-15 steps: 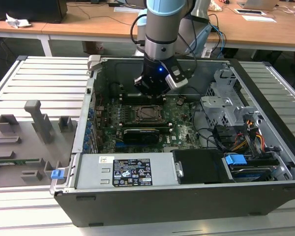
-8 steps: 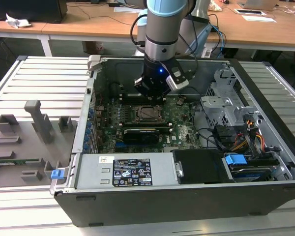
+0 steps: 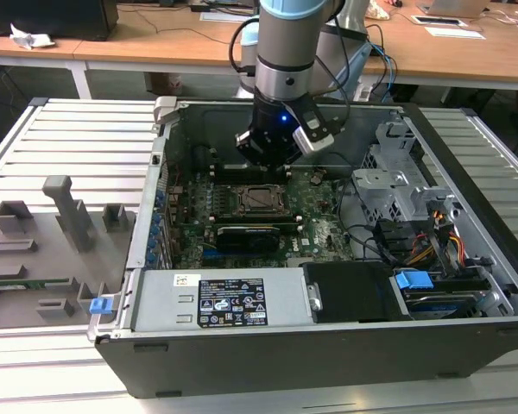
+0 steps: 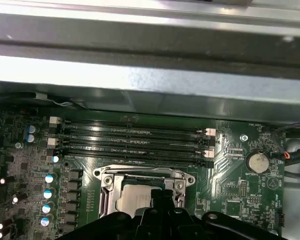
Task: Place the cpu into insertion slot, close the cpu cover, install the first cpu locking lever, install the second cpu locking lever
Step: 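Install the second cpu locking lever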
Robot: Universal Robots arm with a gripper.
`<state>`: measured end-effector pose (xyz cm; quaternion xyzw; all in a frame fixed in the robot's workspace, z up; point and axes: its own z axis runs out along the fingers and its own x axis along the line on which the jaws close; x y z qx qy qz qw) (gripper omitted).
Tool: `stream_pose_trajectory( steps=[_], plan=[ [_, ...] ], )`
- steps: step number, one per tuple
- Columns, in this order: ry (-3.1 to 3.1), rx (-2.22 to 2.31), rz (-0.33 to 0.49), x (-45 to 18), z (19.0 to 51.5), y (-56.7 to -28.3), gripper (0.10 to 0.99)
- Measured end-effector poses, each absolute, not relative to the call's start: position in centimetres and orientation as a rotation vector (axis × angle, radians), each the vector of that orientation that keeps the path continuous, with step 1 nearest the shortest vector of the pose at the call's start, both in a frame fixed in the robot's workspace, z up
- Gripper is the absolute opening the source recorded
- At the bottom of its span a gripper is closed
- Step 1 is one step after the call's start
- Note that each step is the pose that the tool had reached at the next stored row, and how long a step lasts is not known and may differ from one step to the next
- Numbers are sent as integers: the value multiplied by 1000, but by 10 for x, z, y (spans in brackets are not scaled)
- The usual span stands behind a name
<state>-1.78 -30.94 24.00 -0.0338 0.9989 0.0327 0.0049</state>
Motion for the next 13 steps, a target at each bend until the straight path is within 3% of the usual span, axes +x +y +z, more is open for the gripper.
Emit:
stream_pose_trajectory(
  steps=[13],
  plan=[
    [3128, -106, 101, -18, 244, -334, 110]
  ],
)
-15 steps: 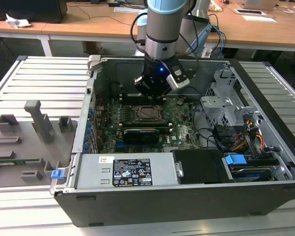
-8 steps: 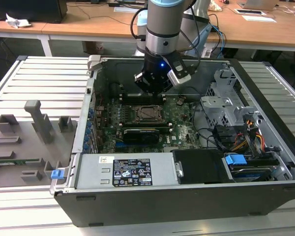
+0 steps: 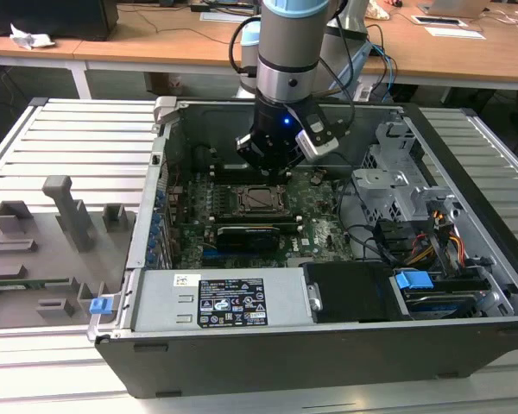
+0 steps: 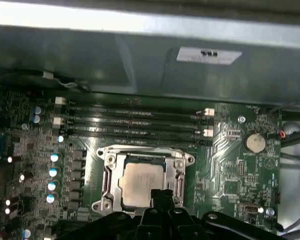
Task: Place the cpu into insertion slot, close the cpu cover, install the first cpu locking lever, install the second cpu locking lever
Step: 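Install the second cpu locking lever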
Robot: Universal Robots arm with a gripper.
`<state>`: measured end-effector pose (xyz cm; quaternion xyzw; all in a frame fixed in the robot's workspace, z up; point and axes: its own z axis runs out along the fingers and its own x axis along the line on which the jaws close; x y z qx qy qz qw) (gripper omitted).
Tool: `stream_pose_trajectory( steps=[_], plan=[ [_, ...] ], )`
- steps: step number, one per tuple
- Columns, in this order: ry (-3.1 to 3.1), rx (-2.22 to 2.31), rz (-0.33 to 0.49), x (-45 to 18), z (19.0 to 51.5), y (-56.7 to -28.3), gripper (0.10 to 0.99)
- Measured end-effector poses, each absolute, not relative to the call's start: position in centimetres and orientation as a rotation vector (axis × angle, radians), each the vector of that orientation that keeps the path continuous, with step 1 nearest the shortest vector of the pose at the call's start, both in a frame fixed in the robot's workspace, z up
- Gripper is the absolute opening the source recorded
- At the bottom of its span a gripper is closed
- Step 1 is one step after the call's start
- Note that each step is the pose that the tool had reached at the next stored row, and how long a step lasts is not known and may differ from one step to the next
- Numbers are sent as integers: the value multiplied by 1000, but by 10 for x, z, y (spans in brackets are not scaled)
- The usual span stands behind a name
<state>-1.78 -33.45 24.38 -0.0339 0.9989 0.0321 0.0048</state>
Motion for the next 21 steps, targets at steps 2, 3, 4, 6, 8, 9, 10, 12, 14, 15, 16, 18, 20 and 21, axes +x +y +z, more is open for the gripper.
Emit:
stream_pose_trajectory(
  steps=[2, 3, 4, 6, 8, 9, 10, 12, 14, 15, 16, 18, 20, 21],
  plan=[
    [3129, -106, 101, -18, 243, -341, 110],
    [3129, -106, 102, -18, 243, -346, 110],
    [3129, -106, 104, -18, 243, -350, 110],
    [3129, -106, 107, -18, 243, -357, 110],
    [3129, -106, 107, -18, 242, -362, 110],
    [3129, -106, 107, -18, 242, -365, 110],
    [3130, -106, 107, -18, 242, -366, 110],
    [3134, -106, 110, -18, 242, -369, 110],
    [3133, -106, 115, -18, 242, -373, 110],
    [3133, -106, 117, -18, 242, -374, 110],
    [3133, -106, 119, -18, 242, -374, 110],
    [3133, -106, 123, -18, 242, -374, 110],
    [3133, -106, 124, -19, 242, -375, 110],
    [3133, -106, 126, -21, 242, -376, 110]
  ],
)
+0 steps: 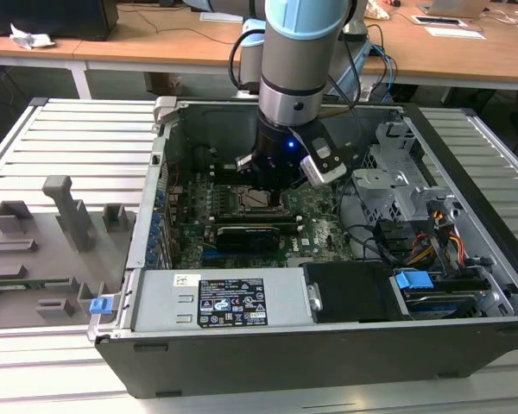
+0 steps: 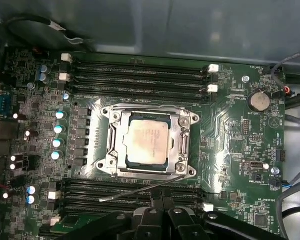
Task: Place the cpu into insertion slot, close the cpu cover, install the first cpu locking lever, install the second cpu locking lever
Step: 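Install the second cpu locking lever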
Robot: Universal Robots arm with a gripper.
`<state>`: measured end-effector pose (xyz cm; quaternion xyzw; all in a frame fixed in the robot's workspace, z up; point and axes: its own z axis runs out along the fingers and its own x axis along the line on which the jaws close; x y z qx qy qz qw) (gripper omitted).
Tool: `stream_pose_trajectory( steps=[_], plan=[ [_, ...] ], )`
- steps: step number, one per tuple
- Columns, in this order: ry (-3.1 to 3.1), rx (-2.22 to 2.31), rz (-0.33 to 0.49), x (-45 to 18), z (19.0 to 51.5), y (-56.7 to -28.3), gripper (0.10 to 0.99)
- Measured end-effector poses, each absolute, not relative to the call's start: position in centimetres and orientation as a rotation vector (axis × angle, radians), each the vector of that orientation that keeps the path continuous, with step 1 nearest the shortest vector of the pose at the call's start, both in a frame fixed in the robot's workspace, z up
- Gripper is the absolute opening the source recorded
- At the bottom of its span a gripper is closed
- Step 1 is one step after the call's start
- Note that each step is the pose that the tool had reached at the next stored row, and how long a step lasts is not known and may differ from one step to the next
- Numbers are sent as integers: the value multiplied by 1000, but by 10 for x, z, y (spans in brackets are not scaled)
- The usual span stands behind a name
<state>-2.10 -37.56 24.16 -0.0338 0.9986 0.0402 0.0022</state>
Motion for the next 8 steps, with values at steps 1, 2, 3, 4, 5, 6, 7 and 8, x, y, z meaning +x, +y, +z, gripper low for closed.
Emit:
stream_pose_trajectory(
  steps=[1, 2, 3, 4, 5, 6, 7, 8],
  plan=[
    [3133, -106, 127, -23, 242, -376, 110],
    [3133, -106, 128, -28, 241, -376, 110],
    [3133, -106, 127, -33, 241, -376, 110],
    [3133, -106, 127, -37, 241, -376, 110],
    [3133, -106, 128, -42, 240, -376, 110],
    [3133, -106, 128, -44, 240, -376, 110],
    [3133, -106, 129, -47, 239, -376, 110],
    [3133, -106, 131, -50, 236, -376, 110]
  ],
)
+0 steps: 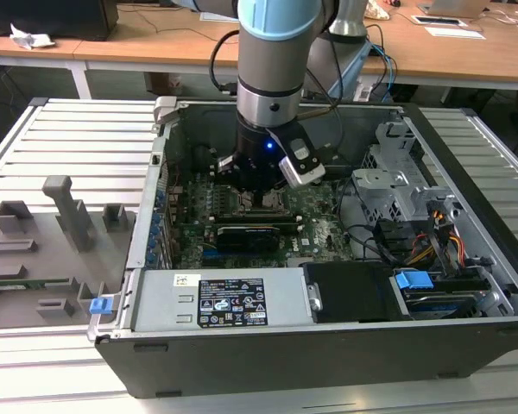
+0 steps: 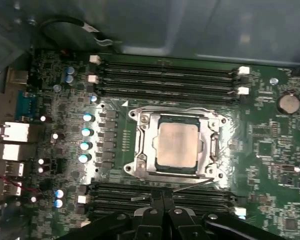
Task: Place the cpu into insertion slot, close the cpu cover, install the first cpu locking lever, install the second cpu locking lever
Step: 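Install the second cpu locking lever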
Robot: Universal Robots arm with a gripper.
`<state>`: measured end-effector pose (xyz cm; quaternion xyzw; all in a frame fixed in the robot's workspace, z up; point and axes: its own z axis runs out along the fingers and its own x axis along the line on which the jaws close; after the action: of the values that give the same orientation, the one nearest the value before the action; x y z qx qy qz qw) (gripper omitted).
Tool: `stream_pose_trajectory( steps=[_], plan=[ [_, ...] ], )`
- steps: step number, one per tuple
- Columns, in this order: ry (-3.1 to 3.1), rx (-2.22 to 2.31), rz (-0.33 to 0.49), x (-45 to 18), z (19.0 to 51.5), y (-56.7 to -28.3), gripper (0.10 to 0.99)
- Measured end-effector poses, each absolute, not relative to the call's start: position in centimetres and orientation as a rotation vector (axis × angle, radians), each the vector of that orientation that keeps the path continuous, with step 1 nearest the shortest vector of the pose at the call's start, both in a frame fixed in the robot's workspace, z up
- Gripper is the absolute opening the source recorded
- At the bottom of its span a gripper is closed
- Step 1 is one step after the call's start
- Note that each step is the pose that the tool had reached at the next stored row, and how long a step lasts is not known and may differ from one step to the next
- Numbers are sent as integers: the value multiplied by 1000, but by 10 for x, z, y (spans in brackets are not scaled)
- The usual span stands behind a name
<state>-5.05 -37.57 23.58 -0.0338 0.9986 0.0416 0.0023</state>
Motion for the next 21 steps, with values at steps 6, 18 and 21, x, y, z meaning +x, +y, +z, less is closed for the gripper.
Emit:
stream_pose_trajectory(
  steps=[6, 18, 21],
  plan=[
    [3129, -106, 183, -58, 225, -379, 110],
    [3119, -106, 280, -69, 213, -386, 110],
    [3114, -106, 322, -72, 210, -390, 110]
  ],
)
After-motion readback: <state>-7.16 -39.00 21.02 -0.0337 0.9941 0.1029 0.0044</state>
